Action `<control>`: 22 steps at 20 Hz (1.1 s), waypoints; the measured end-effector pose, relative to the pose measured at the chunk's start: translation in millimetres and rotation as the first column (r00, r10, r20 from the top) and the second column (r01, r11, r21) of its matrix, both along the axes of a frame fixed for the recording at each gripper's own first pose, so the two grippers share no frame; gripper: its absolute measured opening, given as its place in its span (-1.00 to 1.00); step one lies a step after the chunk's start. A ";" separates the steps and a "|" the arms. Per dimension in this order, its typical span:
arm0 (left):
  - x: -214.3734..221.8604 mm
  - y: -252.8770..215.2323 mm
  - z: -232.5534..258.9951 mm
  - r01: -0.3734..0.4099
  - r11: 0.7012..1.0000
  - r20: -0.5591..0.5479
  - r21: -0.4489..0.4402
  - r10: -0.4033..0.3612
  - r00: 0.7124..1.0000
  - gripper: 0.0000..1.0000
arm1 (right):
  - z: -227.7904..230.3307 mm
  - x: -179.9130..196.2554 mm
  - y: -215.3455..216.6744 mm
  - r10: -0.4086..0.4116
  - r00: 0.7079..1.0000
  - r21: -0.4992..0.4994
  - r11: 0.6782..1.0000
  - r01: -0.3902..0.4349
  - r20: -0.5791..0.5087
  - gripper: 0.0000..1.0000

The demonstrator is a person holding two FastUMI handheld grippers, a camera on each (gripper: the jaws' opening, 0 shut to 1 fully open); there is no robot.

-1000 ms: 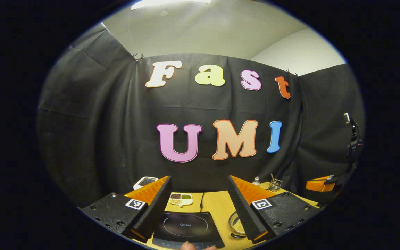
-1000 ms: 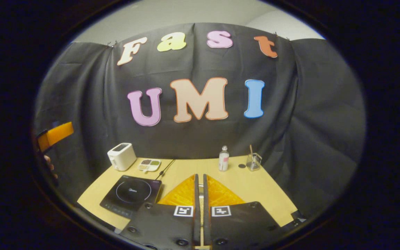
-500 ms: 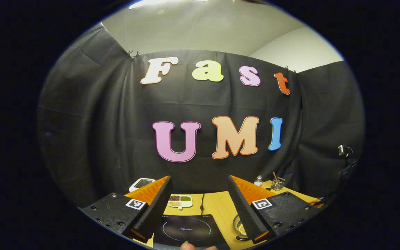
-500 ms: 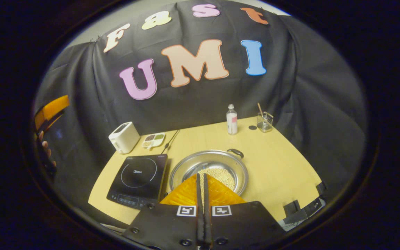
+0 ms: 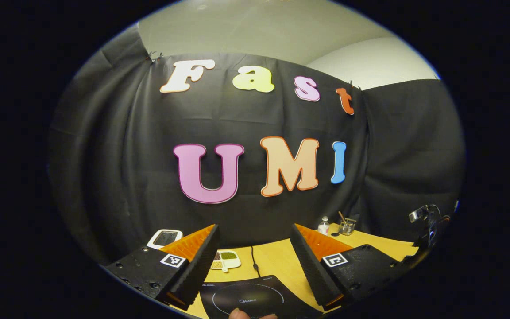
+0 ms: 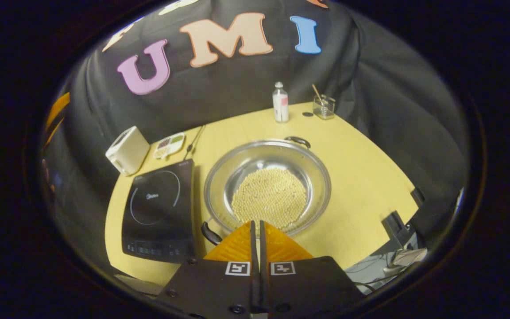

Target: First push the handle of the pot to place it horizontally, then grasp the pot with both hands and set it on the induction cooktop.

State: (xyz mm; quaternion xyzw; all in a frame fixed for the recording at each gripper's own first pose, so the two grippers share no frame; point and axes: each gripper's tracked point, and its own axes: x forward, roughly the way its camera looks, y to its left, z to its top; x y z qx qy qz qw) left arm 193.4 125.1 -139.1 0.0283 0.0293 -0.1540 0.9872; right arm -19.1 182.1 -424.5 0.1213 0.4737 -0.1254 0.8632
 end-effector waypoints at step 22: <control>33.5 42.9 -44.6 -0.021 1.000 -0.068 -0.001 0.021 0.997 0.91 | -97.2 0.9 57.8 0.008 0.968 0.035 0.999 0.001 -0.249 -1.00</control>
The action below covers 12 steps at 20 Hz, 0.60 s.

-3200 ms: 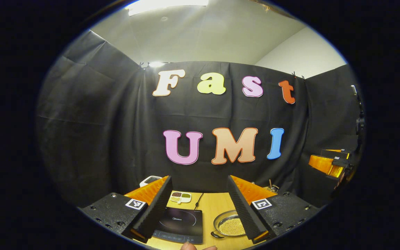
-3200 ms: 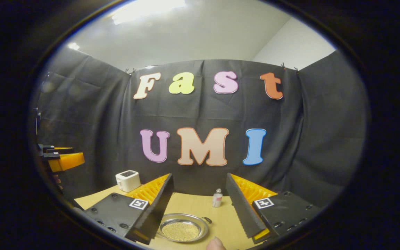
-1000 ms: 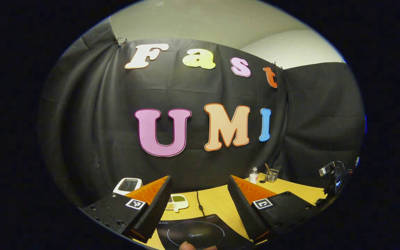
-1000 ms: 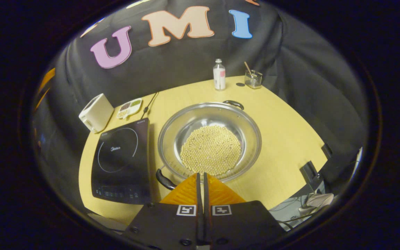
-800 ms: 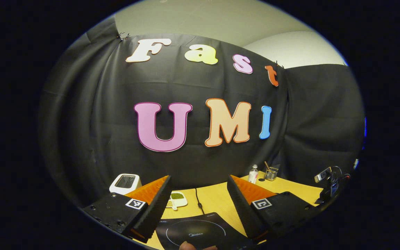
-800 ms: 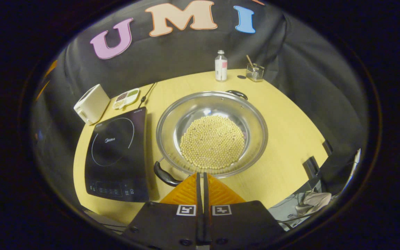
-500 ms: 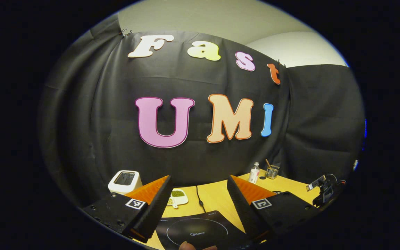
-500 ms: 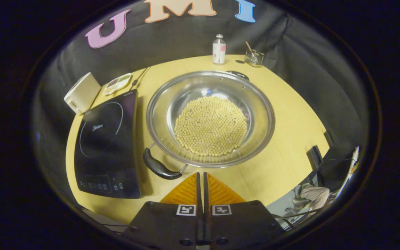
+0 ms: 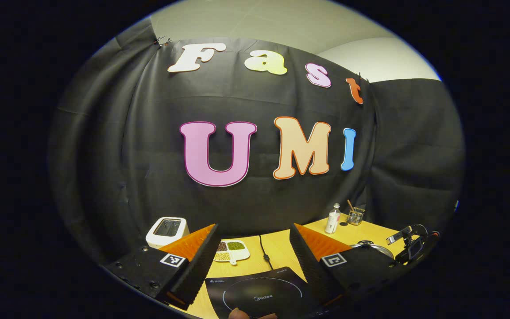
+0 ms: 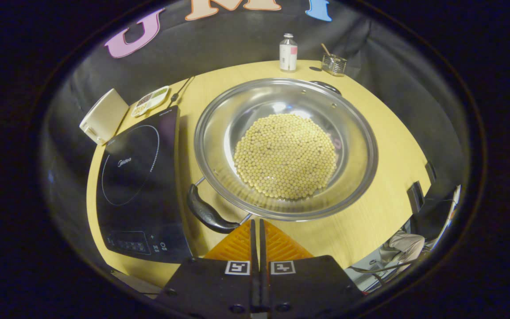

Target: First push the handle of the pot to place it horizontally, then grasp the pot with both hands and set it on the induction cooktop.

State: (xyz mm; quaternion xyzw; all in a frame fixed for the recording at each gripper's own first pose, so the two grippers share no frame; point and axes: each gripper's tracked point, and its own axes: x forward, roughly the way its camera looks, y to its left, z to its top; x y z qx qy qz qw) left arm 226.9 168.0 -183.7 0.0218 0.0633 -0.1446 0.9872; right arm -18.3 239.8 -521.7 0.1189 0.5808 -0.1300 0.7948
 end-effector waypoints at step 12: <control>8.8 10.8 -9.6 -0.024 1.000 -0.017 0.005 0.024 1.000 0.91 | -9.2 44.4 37.4 -0.091 0.996 0.129 0.988 0.090 0.004 -0.95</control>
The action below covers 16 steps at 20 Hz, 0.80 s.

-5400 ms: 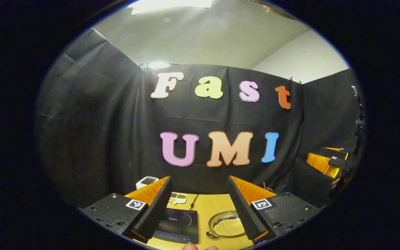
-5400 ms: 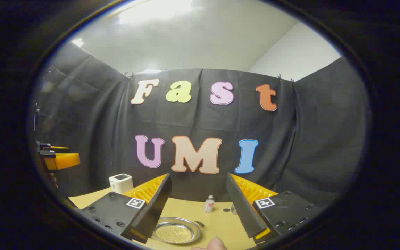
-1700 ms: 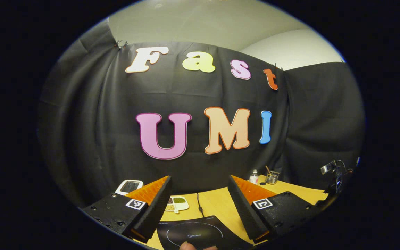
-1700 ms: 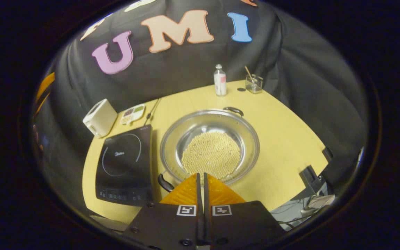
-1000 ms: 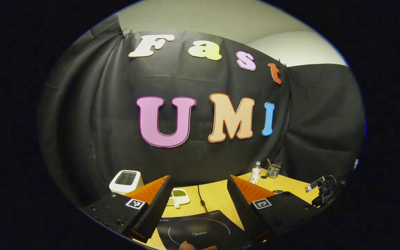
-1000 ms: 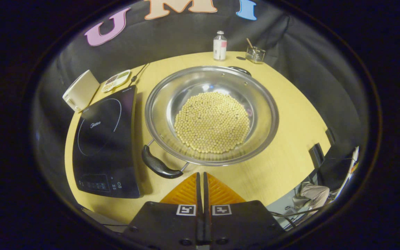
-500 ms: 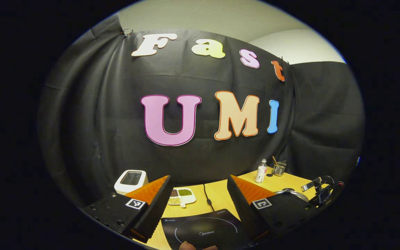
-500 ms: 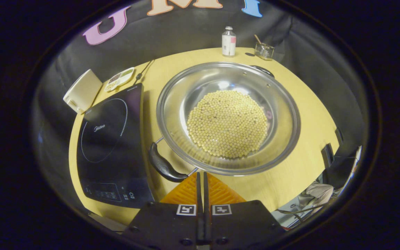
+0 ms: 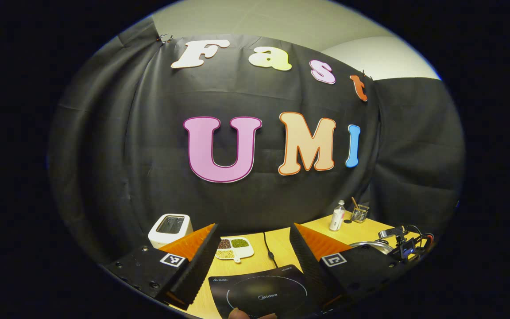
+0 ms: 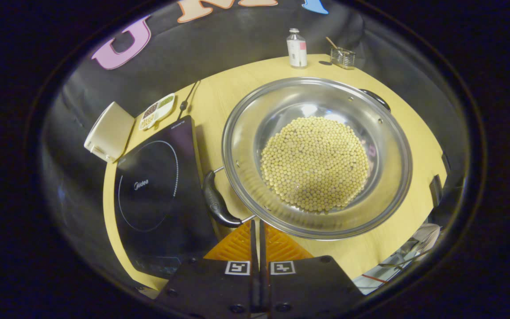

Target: First push the handle of the pot to place it horizontally, then grasp the pot with both hands and set it on the induction cooktop.

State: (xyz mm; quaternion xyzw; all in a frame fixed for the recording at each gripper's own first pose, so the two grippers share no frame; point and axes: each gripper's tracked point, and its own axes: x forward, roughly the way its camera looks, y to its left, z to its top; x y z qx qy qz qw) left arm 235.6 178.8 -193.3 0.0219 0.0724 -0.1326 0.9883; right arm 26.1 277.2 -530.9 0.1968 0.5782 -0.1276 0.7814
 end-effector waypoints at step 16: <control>-18.7 -38.6 -24.3 0.019 1.000 -0.099 -0.005 -0.019 0.995 0.91 | 39.7 34.8 -16.9 -0.115 0.982 0.202 0.976 0.083 0.151 -1.00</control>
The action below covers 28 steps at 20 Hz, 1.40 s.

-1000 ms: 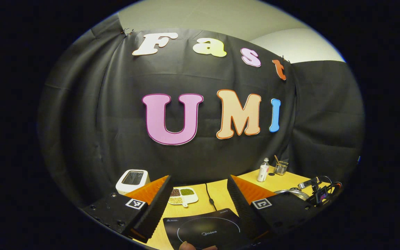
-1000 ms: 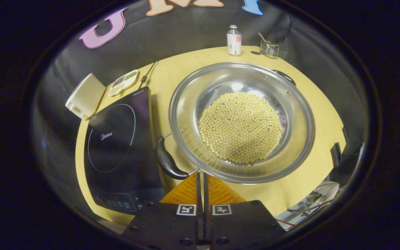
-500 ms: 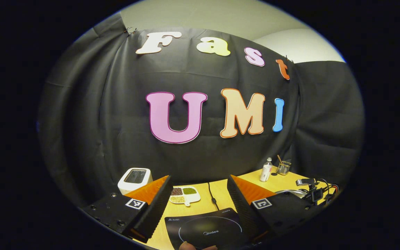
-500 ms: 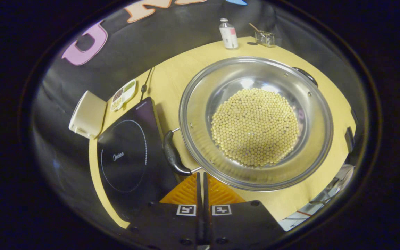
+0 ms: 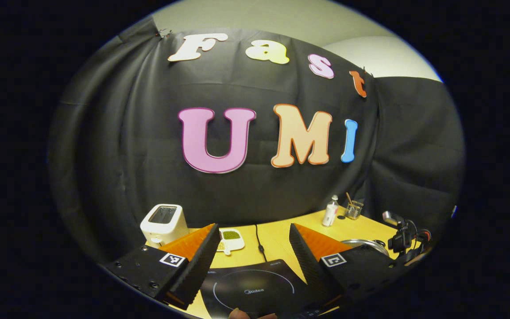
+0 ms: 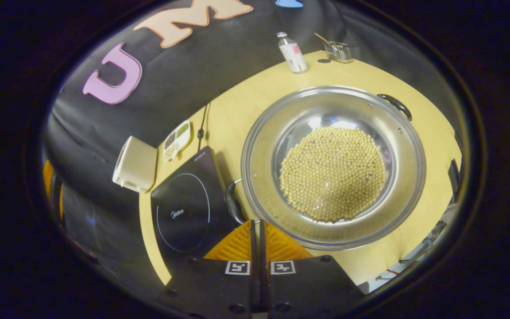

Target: First push the handle of the pot to place it horizontally, then grasp the pot with both hands and set it on the induction cooktop.

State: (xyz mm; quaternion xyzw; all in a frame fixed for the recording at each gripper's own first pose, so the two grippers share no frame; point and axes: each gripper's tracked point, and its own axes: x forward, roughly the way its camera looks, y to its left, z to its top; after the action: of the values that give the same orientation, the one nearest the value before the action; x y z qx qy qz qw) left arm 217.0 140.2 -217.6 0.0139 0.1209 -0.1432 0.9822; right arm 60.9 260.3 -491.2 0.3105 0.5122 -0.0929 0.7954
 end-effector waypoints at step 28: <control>-53.6 -164.9 -274.3 -0.140 0.985 -0.693 0.103 0.172 0.700 0.84 | -63.7 54.1 -287.4 0.328 0.944 -0.327 0.897 -0.298 0.040 0.43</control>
State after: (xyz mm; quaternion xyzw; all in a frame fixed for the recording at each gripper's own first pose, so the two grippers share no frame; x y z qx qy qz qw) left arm 163.4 -24.6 -491.9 -0.0306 0.4869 -0.0514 0.8714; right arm 115.0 -27.1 -554.9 0.0965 0.4959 -0.0302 0.8624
